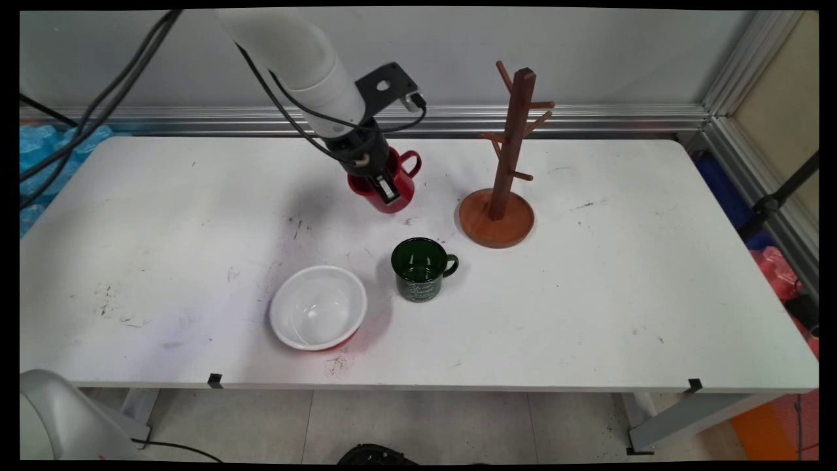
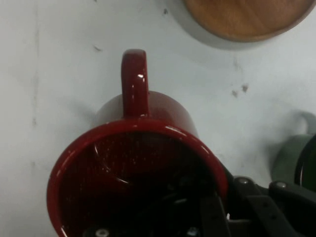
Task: Place the picked object on the table
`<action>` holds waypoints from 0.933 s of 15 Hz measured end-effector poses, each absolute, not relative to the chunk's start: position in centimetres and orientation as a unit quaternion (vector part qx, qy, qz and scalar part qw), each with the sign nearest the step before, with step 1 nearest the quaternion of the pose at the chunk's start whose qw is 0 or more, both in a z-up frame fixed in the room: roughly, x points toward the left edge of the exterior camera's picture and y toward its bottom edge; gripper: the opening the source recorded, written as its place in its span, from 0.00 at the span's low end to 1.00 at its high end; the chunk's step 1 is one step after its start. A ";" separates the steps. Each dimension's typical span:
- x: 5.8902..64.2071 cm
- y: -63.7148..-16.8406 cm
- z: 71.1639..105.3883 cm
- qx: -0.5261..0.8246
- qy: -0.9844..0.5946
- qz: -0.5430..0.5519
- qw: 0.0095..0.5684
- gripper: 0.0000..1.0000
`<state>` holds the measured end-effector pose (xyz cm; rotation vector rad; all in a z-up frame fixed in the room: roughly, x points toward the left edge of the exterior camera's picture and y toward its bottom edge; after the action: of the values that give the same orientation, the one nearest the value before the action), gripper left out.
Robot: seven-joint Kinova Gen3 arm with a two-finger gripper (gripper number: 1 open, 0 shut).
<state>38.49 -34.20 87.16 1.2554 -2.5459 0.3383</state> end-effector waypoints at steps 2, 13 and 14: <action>37.9 -34.6 86.7 0.444 -0.879 0.111 0.136 0.00; 36.7 -35.9 85.4 0.480 -0.865 0.094 0.110 0.00; 36.6 -36.0 85.3 0.482 -0.865 0.092 0.108 0.00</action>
<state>36.61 -36.04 85.27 1.4173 -2.5432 0.2720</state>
